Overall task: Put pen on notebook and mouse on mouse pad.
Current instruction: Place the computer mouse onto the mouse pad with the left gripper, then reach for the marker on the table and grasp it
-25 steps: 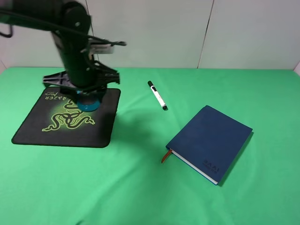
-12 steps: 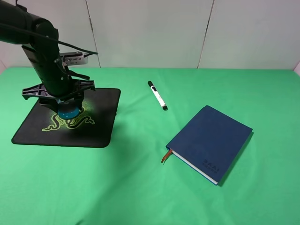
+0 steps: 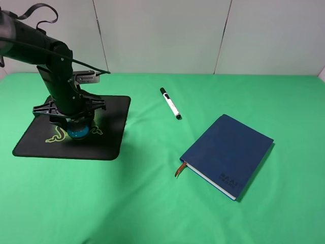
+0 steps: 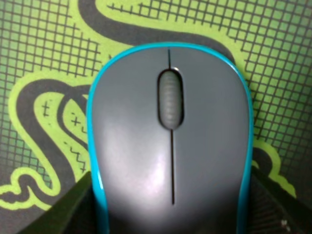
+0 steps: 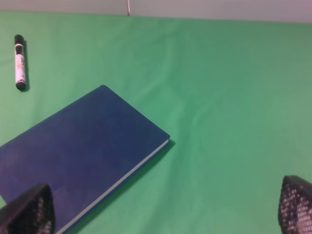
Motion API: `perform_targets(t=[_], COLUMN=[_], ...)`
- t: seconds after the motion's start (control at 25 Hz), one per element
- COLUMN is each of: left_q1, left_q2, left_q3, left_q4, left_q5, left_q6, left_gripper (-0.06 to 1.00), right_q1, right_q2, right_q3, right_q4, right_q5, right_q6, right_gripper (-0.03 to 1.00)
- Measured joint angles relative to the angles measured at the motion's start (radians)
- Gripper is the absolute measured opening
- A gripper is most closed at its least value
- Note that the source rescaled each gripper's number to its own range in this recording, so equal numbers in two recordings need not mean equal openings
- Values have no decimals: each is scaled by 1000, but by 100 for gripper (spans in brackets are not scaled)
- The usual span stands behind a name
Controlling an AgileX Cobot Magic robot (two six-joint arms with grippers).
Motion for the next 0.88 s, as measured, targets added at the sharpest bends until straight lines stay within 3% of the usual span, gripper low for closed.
perform_targets(t=[0.28,0.32,0.4,0.44,0.52,0.64,0.88], left_q1=[0,0,0,0,0,0,0], left_q2=[8,8,8,8,8,7,-46], left_q3=[0,0,0,0,0,0,-3], left_q4=[0,0,-3,-3,-4,-5,-28], left_q5=[-21,-26,-26,-26,-26,-23,74], left_q6=[0,0,-1,-1,-1,-1,45], left_gripper=[2,11,58,74,89,97,100], right_q1=[0,0,0,0,0,0,0], right_q2=[0,0,0,0,0,0,0], right_q3=[0,0,0,0,0,0,0], right_q4=[0,0,0,0,0,0,0], right_q5=[0,0,0,0,0,0,0], right_q6=[0,0,0,0,0,0,0], right_gripper=[100,100,100,100,100,100,100])
